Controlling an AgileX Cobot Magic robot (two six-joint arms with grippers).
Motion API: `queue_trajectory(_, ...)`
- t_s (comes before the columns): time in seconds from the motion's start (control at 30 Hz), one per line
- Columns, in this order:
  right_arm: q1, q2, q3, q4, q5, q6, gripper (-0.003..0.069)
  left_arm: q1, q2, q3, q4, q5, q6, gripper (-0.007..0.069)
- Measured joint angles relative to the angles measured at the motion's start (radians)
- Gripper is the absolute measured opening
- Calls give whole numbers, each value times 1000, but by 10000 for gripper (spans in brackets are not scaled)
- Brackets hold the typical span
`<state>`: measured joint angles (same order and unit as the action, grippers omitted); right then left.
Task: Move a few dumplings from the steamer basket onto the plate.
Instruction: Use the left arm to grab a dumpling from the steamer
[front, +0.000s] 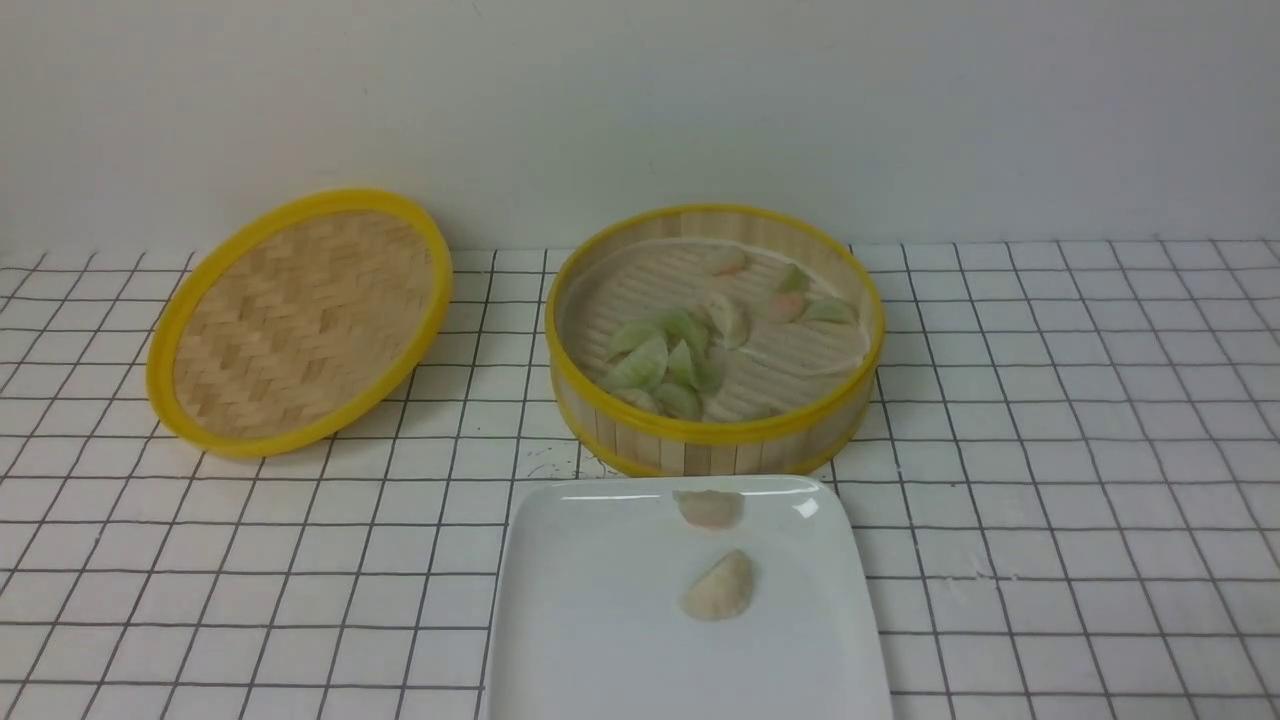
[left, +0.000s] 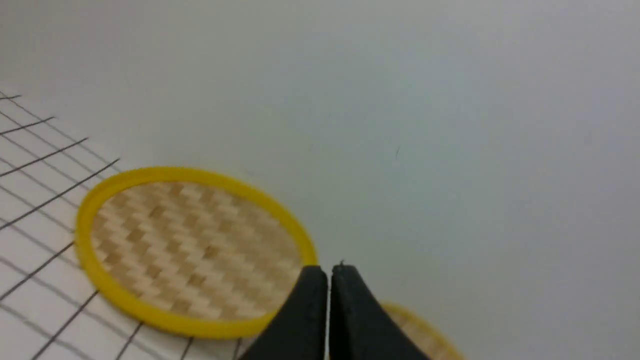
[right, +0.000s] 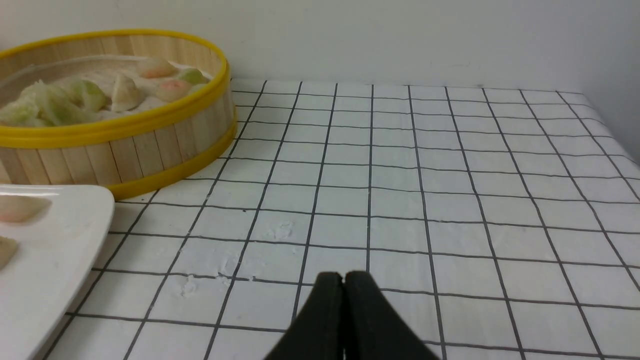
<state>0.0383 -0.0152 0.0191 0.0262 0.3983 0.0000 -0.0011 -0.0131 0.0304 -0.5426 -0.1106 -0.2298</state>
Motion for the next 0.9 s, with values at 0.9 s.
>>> queue_trajectory(0.9,0,0,0,0,-1,0,-10,-5,1322,-1343,240,1300,290,-6)
